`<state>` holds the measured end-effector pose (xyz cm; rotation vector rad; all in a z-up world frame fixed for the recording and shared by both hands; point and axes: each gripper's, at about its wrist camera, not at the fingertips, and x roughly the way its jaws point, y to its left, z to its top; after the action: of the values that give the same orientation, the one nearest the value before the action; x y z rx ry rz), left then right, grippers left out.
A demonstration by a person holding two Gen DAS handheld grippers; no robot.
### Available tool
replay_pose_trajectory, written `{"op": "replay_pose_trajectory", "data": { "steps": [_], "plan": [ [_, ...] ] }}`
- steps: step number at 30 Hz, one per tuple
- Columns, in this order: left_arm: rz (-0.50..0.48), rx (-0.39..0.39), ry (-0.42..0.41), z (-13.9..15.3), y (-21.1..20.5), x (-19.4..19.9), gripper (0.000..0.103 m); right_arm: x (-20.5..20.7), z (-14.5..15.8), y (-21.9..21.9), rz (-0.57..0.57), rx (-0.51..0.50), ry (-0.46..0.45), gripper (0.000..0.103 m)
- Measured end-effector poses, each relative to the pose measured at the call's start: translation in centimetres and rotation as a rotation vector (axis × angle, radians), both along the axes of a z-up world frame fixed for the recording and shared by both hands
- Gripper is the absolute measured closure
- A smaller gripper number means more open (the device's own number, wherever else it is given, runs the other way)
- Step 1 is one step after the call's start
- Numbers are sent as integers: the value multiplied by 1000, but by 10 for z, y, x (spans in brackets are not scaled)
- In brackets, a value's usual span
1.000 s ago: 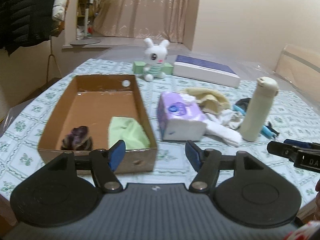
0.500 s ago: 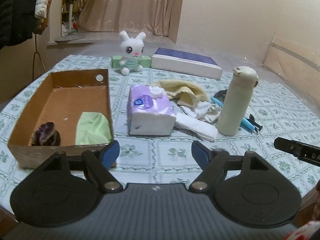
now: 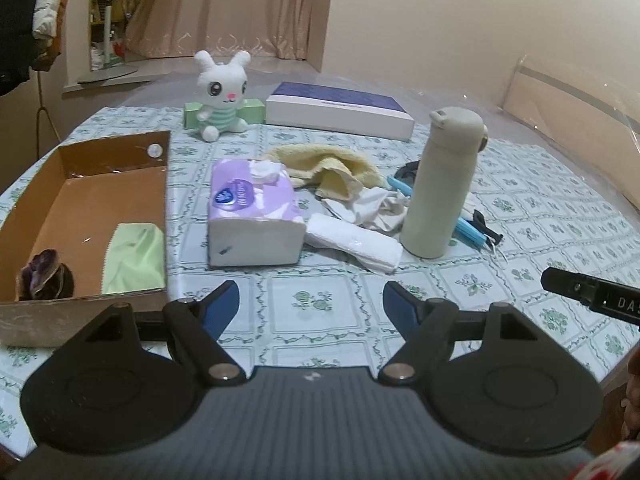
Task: Organize soft objects
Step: 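Withdraw both tools from the box toward the remaining items, then grasp the white rolled towel with the left tool while the right tool reaches the white mask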
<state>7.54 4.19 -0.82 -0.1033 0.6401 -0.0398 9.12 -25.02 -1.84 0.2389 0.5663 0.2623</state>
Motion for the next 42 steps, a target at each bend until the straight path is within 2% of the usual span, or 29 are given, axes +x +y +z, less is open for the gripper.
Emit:
{"op": "replay_pose_trajectory", "data": {
  "steps": [11, 15, 18, 23, 32, 34, 42],
  "plan": [
    [-128, 43, -15, -4, -17, 20, 26, 2, -2, -24, 2, -66, 6, 34],
    [-170, 84, -19, -8, -21, 30, 26, 4, -3, -36, 8, -99, 2, 34],
    [-231, 148, -31, -13, -27, 37, 27, 9, -4, -45, 40, -133, -7, 34],
    [-390, 316, -46, -19, -38, 56, 27, 27, -7, -57, 103, -175, 1, 34],
    [-815, 799, -76, -40, -61, 93, 27, 78, -6, -50, 381, -349, -50, 34],
    [-896, 885, -87, -45, -63, 100, 30, 92, -5, -49, 430, -398, -63, 34],
    [-1094, 1087, -76, -67, -74, 132, 36, 146, -8, -44, 630, -574, -102, 34]
  ]
}}
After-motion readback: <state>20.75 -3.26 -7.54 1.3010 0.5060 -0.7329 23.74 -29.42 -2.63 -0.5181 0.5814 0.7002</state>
